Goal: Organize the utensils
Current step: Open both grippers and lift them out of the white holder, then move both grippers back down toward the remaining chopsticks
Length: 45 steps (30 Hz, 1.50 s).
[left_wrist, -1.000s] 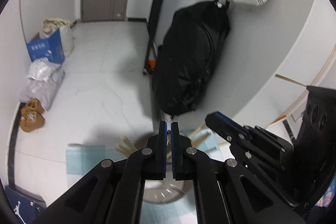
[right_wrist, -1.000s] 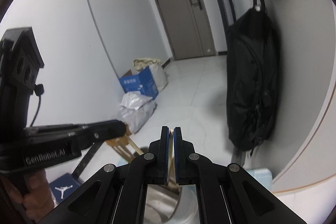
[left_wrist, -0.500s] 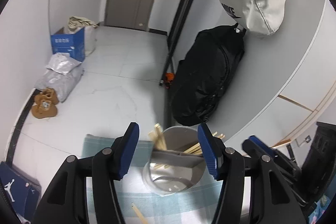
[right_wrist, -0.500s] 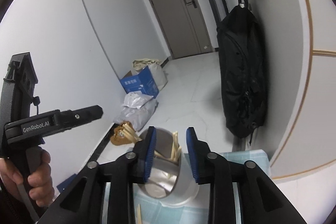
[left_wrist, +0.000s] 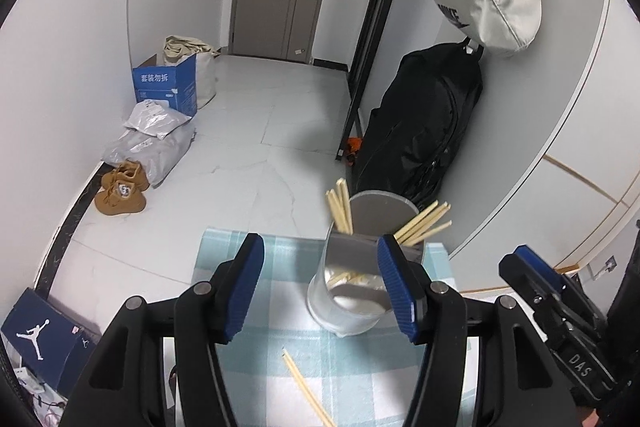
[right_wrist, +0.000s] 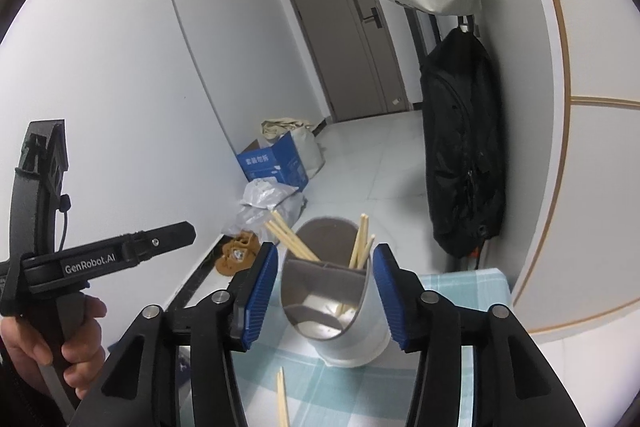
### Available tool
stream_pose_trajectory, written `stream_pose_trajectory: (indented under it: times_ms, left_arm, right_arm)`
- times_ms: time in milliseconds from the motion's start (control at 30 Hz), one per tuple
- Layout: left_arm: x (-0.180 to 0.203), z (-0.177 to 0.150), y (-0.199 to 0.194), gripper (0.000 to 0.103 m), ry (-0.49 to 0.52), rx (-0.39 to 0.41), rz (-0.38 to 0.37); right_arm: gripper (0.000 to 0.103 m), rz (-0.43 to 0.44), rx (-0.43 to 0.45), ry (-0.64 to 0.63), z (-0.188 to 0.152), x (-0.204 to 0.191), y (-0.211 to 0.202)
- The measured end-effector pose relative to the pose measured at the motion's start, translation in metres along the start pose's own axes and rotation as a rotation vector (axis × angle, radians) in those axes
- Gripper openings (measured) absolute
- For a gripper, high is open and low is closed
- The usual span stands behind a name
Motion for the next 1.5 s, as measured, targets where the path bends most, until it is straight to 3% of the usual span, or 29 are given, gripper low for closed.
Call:
stream_pose_trajectory:
  times_ms: [133,433,800,1000,1100,1400,1500]
  left_arm:
    - [-0.003,-0.015,-0.003,0.066,0.000,0.008,0.012]
    - [-0.012,-0.048,0.007,0.067,-0.006,-0.005,0.026]
    - [-0.051,-0.085,0.035,0.067,-0.103,-0.027,0.057]
    - [-0.069,-0.098,0.054,0.067,-0.110,-0.064,0.096]
    - [-0.078,-0.096,0.058,0.067,-0.145,-0.085,0.076]
    - [-0.098,-0.090,0.057,0.067,-0.140,-0.087,0.093]
    - [-0.111,-0.087,0.059,0.067,-0.170,-0.093,0.103]
  right_arm:
    - [0.059,0.000,-0.001,-0.001,-0.008,-0.004,-0.002]
    - [0.069,-0.010,-0.025,-0.032,-0.039,-0.013,0.002]
    - [0.069,-0.048,-0.098,-0.072,-0.082,-0.018,0.026]
    - [0.069,-0.041,-0.189,-0.110,-0.105,-0.025,0.052]
    - [0.069,-0.032,-0.245,-0.139,-0.116,-0.033,0.066]
    - [0.052,-0.056,-0.406,-0.215,-0.146,-0.046,0.114]
    - [0.039,-0.058,-0.461,-0.253,-0.155,-0.054,0.131]
Point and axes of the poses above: each gripper's, at about its wrist camera, not at the fingertips, and y roughly the way its jaws point, x to its right, z to its top, the point moved 4 cm from there along y, roughly the way its jaws point, and after that the axes turned 4 degrees about -x, right-handed, at the moved point
